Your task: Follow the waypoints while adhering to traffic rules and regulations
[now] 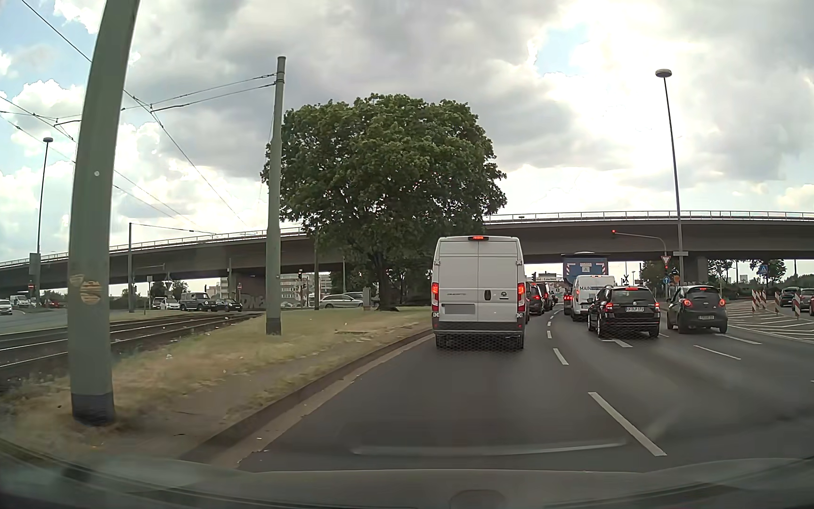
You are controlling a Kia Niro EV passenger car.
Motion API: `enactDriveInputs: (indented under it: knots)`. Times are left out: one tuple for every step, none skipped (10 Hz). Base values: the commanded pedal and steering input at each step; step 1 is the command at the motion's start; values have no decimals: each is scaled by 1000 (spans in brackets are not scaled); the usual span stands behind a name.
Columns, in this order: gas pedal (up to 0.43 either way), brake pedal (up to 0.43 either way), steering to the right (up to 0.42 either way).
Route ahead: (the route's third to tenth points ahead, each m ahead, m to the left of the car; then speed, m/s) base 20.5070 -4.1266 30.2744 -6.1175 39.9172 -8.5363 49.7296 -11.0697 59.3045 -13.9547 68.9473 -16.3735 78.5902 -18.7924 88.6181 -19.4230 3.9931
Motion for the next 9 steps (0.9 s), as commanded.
enactDriveInputs:
  knots:
    - [0, 213, 33]
    - [0, 220, 36]
    - [0, 213, 39]
    - [0, 213, 43]
    - [0, 213, 44]
    - [0, 220, 46]
    - [0, 220, 48]
    - [0, 220, 51]
    - [0, 213, 51]
